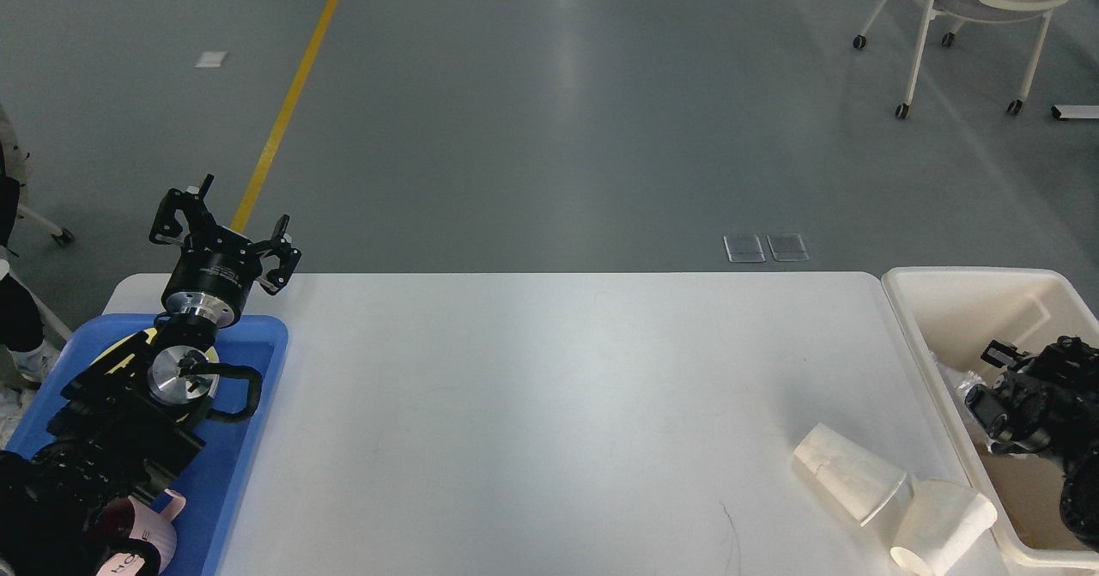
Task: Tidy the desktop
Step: 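Withdraw the right gripper up out of the white bin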
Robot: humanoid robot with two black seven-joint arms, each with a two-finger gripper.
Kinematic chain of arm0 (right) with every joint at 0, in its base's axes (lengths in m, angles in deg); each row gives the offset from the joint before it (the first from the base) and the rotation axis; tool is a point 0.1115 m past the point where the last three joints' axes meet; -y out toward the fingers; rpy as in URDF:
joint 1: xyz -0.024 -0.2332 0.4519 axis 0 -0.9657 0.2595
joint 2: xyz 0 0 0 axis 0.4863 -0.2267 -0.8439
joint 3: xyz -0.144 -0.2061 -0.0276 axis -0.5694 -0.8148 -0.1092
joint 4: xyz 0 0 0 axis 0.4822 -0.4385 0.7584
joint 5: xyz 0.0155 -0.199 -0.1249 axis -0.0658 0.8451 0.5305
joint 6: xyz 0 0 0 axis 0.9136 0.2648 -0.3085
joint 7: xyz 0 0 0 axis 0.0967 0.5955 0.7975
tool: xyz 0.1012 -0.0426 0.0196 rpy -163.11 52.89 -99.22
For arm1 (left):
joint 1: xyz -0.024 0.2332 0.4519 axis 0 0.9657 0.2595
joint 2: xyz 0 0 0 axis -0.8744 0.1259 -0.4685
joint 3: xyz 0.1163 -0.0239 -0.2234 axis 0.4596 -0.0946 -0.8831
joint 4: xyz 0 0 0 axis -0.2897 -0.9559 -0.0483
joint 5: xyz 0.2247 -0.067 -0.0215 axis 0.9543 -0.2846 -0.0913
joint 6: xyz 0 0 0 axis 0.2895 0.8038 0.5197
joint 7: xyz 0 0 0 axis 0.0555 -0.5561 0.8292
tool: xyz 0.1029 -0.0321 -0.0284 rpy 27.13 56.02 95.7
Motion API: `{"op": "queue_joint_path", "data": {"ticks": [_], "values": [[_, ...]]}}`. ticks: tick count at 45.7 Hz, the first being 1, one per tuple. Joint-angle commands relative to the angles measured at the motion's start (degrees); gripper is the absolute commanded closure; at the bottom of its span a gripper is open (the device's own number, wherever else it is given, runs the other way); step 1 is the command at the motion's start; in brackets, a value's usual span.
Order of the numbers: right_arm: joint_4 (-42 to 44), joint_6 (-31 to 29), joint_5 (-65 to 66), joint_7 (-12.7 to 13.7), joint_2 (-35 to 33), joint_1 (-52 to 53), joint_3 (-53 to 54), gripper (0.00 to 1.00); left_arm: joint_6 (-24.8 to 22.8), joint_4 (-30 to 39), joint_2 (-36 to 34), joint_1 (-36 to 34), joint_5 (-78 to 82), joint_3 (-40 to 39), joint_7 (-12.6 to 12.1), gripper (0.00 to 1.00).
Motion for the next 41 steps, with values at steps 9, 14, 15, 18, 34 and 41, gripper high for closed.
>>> {"op": "queue_joint_path", "data": {"ticks": [9,14,15,18,34,41], "values": [[-0.03,-6.76,-1.25,0.04,0.59,9.61,1.05,0.0,0.0,0.0,0.0,-0.01,-0.01,0.05,-0.02,0.0],[0.49,-14.4,-3.7,-0.22,1.74,13.66,2.19,0.0,0.0,0.0,0.0,-0.01,0.08,0.05,-0.02,0.01],[0.58,-15.98,-4.32,-0.39,1.82,15.06,2.2,0.0,0.0,0.0,0.0,-0.01,-0.01,0.05,0.07,0.01],[0.41,-21.25,-5.82,-1.36,1.91,19.98,2.28,0.0,0.0,0.0,0.0,-0.01,0.08,0.05,-0.02,0.0],[-25.13,-39.82,-5.65,-1.54,3.06,45.99,1.76,0.0,0.0,0.0,0.0,-0.01,-0.01,0.05,-0.02,0.01],[-49.22,-39.47,-5.47,-1.45,-0.28,61.46,1.93,0.0,0.0,0.0,0.0,-0.01,-0.01,-0.03,-0.02,0.01]]}}
